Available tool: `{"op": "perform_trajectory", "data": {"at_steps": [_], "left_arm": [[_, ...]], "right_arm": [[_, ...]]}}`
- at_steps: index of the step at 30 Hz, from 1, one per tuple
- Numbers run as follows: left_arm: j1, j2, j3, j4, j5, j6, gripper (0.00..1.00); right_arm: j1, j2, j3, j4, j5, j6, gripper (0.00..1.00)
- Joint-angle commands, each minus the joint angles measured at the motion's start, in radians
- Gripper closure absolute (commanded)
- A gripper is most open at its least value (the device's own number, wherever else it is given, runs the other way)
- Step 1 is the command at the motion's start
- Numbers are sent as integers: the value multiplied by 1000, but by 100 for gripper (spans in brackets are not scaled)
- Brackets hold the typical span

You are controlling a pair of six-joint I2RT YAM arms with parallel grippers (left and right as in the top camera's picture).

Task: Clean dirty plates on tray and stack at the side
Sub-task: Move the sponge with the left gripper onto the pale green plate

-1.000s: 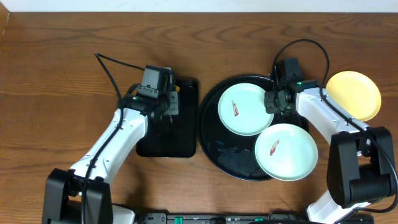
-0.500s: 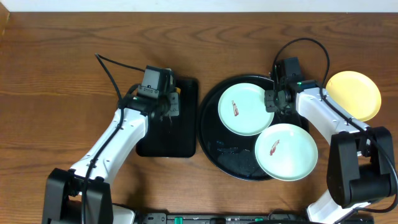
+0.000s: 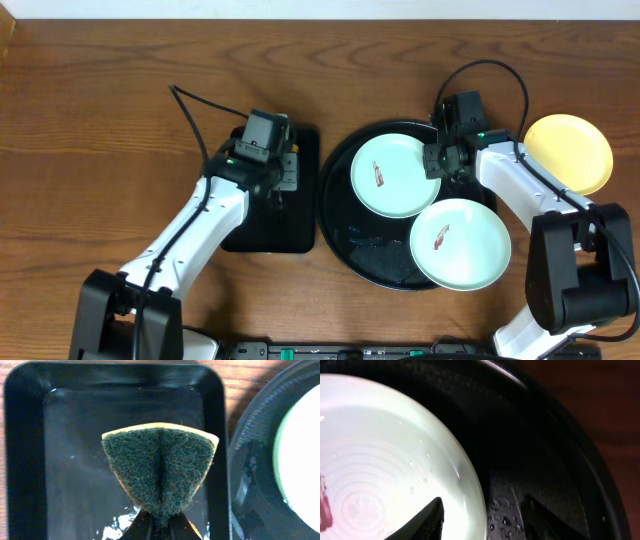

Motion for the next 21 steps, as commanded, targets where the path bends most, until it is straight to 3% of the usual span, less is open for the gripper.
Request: {"op": "perform_trajectory", "data": {"at_steps": [1,3,6,8,13,21], "left_arm": [[-36,9,29,35,-26,6,92],[-61,10,29,73,-26,5,93],[-87,10,29,121,-26,-18,93],[-104,10,29,145,-23,-72,93],[-158,31,29,251,99,-104,93],[-237,171,29,449,103,-114,92]], "right_arm": [[-16,30,-27,32,-7,-41,52],[-22,39,-42,55,-8,-39,57],[-28,41,-53,71,-12,-38,78],[-28,41,-53,72,-37,-39,85],[-28,41,-53,71,-79,-39,86],[-28,41,-53,71,-78,-39,87]]}}
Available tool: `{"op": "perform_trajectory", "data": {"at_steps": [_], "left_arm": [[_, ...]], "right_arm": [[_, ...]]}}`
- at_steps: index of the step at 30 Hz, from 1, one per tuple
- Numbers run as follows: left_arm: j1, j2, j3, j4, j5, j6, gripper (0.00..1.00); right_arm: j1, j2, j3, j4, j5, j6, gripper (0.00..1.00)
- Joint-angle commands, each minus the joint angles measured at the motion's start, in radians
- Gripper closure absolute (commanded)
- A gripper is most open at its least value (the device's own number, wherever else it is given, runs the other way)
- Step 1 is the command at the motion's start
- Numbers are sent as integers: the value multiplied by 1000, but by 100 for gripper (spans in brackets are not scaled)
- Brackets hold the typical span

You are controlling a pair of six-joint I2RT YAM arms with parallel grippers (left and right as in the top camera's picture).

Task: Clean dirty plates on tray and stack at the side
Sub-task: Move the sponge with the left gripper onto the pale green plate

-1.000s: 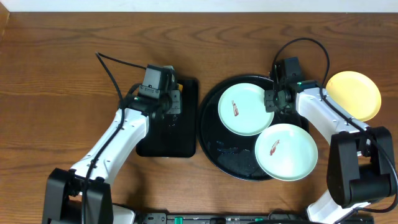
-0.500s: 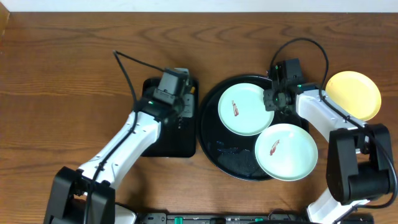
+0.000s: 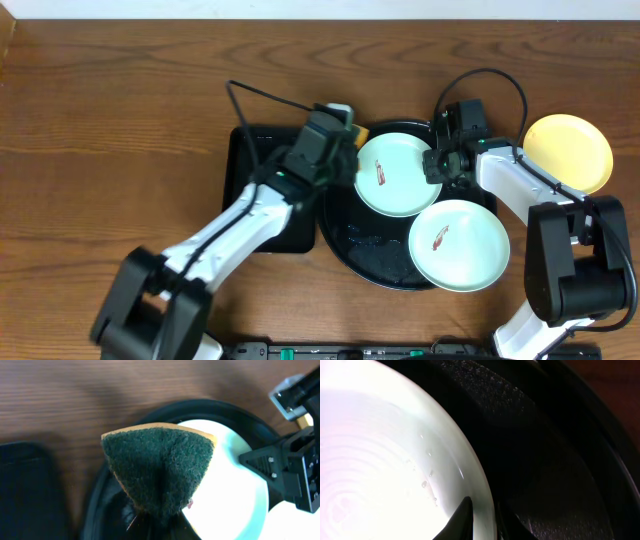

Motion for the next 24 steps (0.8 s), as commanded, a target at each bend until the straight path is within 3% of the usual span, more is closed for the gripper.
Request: {"op": "perform_trajectory", "data": {"at_steps": [1,6,9,13,20,24], "left_arm": [[-20,80,24,58,14,-10,93],[-37,144,24,162,14,-1,93],[-43,167,34,155,14,85,93],[-42,176,136,-24,14,167,93],[-43,262,531,-471,50,315,93],[-43,370,632,-549,69,369,93]], "right_arm": [[-6,8,-2,2,-15,-12,87],[-6,8,-2,2,-15,-11,87],[-6,8,-2,2,-15,-11,87],[-6,8,-2,2,-15,-11,87],[-6,8,-2,2,-15,-11,87],[-6,8,-2,0,-15,-11,87]]}}
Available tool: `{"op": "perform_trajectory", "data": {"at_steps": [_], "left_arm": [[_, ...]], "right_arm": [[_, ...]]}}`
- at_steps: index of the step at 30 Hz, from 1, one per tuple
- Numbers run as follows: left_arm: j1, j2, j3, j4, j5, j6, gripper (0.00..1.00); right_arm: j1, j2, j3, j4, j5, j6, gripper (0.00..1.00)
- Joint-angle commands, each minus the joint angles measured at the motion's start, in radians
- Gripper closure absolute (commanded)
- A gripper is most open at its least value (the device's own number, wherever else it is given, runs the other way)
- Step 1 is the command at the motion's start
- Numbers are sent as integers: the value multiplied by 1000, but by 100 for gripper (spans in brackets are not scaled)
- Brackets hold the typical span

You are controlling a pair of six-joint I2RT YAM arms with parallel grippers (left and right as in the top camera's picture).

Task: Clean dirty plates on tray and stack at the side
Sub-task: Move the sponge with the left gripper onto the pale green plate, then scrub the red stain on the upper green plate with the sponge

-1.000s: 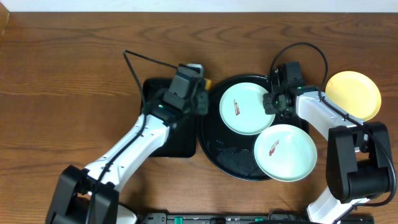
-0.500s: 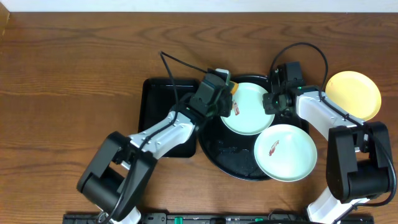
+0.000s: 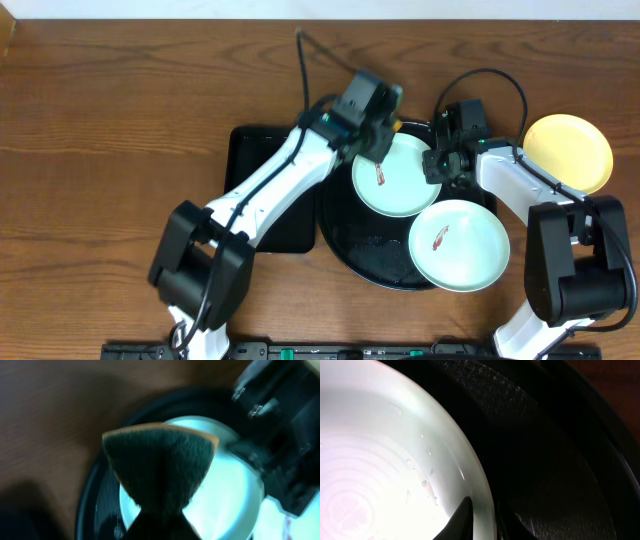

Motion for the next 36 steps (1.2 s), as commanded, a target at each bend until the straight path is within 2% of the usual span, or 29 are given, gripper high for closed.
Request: {"op": "perform_trajectory", "data": {"at_steps": [1,9,16,28,30,33,34,36], "left_arm": [[-2,94,35,-27,24,85,93],[-8,172,26,-32,23,87,92],[-8,214,26,10,17,180,93],[-6,267,23,14,-11,192,92],[-6,267,15,15,-11,192,85],[-6,267,11,5,-10,191,83],[-6,267,11,4,-10,191,78],[-6,266,11,4,-10,191,76]], "right_arm": [[-6,8,-2,0,-9,-12,87],[-6,8,-2,1,-9,-12,86],[-6,8,-2,3,-9,-12,87],[-6,8,-2,3,-9,-12,87],[-6,8,-2,3,-9,-12,87],[-6,8,-2,3,-9,-12,87],[-6,8,-2,3,-9,-12,87],[-6,8,-2,3,-9,-12,87]]}}
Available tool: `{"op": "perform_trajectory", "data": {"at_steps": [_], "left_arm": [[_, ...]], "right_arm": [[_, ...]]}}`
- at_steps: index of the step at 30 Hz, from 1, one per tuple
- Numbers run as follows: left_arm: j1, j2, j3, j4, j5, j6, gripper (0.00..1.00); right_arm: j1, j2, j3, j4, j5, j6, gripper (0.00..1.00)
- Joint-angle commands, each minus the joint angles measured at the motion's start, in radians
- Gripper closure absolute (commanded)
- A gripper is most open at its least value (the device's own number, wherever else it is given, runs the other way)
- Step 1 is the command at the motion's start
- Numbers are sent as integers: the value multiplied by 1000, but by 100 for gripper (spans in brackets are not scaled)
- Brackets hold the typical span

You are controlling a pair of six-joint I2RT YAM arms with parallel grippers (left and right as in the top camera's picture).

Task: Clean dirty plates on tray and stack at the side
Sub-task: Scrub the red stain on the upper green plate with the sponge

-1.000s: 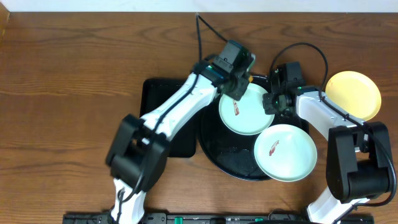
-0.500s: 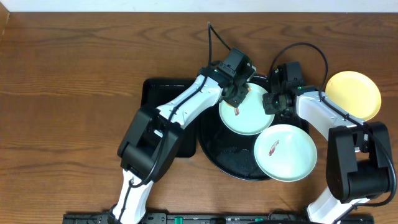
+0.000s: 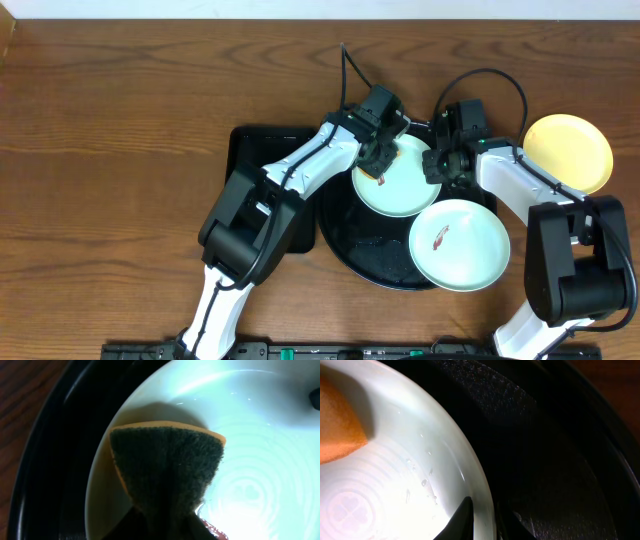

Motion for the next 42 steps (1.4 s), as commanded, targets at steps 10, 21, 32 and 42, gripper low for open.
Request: {"op": "perform_trajectory", "data": {"at_steps": [10,21,32,42], "left_arm": [[0,-33,-13,-10,-15,2,71],[0,-48,-15,-13,-15,2,69],[0,-24,-23,-8,-15,3,80],[0,-15,-48,5,-18,6,92]], "right_arm": [[-6,8,-2,3,-8,-12,88],[-6,8,-2,2,-8,-12,88],[-6,8,-2,2,-8,-12,99],[-6,8,-2,3,-8,-12,98]]}}
